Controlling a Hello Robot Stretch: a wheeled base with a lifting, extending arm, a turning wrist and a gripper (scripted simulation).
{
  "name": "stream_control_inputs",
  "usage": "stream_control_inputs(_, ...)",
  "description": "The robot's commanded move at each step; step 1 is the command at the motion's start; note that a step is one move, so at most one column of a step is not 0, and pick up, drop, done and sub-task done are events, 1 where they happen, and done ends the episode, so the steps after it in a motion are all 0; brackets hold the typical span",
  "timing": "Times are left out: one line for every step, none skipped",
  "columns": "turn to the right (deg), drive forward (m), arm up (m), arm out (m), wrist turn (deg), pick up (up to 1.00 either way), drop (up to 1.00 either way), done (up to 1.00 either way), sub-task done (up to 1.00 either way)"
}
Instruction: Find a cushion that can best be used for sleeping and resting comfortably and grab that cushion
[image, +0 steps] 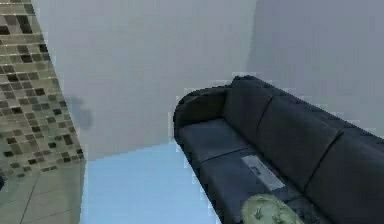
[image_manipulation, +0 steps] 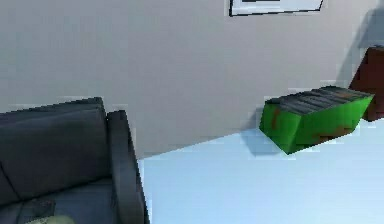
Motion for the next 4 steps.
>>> stream_control_inputs(-45.0, 0.00, 0.00, 0.00, 0.0, 0.00, 0.00, 0.00, 0.00)
stream_control_inputs(-12.0, 0.00, 0.00, 0.00, 0.0, 0.00, 0.00, 0.00, 0.00)
stream_control_inputs(0.0, 0.00, 0.48, 0.00, 0.0, 0.00, 0.00, 0.00, 0.00)
stream_control_inputs(0.0, 0.00, 0.00, 0.28, 0.0, 0.00, 0.00, 0.00, 0.00)
